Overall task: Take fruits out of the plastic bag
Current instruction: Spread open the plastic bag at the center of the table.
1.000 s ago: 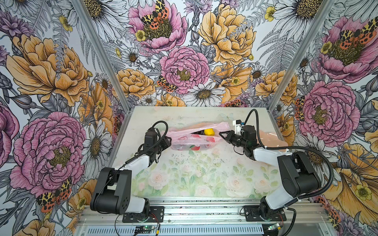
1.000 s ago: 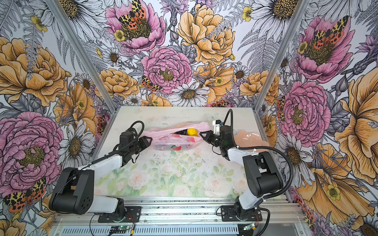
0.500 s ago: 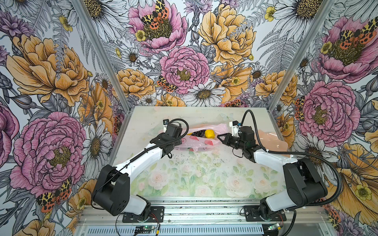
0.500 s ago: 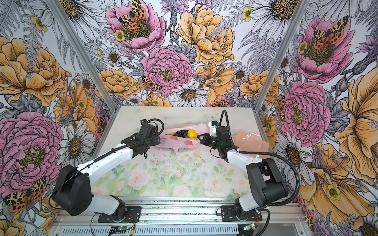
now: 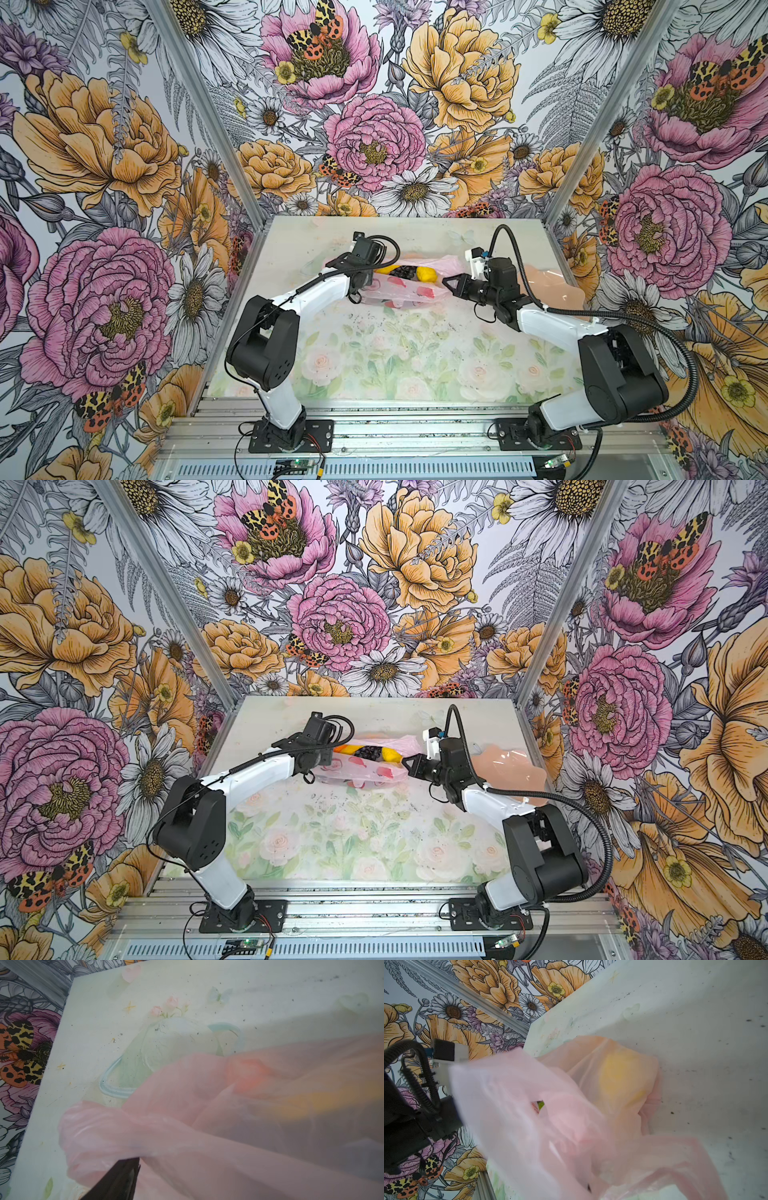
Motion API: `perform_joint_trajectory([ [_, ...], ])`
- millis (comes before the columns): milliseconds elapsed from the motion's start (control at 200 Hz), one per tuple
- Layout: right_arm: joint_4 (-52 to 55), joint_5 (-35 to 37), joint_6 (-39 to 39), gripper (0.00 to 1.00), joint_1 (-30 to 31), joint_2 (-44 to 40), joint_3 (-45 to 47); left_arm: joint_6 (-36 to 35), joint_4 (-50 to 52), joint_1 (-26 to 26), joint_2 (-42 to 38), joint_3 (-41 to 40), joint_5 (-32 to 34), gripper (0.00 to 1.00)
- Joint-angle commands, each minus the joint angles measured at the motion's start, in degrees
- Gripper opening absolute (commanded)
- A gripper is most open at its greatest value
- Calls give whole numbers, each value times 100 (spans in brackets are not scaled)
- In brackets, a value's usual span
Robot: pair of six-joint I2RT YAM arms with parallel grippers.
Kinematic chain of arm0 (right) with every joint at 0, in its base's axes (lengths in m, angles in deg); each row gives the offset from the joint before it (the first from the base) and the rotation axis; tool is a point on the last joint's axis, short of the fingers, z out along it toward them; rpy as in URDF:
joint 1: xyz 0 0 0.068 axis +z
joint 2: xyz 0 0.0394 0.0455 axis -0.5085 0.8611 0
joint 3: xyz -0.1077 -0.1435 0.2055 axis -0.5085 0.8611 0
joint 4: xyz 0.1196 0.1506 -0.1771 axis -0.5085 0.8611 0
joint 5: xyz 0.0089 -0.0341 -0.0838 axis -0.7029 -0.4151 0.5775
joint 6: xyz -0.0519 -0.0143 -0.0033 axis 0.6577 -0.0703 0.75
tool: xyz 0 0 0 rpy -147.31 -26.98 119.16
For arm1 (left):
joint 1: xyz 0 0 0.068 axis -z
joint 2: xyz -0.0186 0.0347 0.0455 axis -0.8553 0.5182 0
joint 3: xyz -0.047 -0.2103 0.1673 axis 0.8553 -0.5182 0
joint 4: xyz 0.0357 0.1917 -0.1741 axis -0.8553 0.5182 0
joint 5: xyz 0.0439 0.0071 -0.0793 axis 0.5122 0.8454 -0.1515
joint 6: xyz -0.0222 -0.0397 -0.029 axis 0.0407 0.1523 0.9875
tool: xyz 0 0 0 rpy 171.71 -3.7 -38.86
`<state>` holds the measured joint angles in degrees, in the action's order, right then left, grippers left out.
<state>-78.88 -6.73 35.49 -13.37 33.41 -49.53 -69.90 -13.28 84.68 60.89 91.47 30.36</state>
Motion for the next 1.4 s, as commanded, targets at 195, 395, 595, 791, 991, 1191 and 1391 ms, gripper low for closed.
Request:
perform_joint_trajectory([
  [195, 491, 158, 523, 0, 118, -33, -211, 350, -181, -491, 739, 1071, -873, 76],
  [395, 568, 217, 538, 0, 121, -94, -271, 505, 116, -553, 1027, 1117, -742, 86],
  [595, 608, 301, 495, 0, 24, -117, -281, 762, 276, -749, 986, 787, -856, 90],
  [791, 720, 403, 566, 0, -47, -60, -281, 1209, 124, -1032, 1000, 303, -1694, 89],
  [991, 869, 511, 587, 0, -204, 52, -282, 1528, -456, -1080, 166, -567, -2315, 89],
  [1191, 1188, 823, 900, 0, 220, 151, -489, 2038, -617, -799, -718, -1217, -2437, 93],
  [1391, 1205, 895, 918, 0, 277, 203, -517, 2282, -666, -562, -824, -1556, -2559, 92],
])
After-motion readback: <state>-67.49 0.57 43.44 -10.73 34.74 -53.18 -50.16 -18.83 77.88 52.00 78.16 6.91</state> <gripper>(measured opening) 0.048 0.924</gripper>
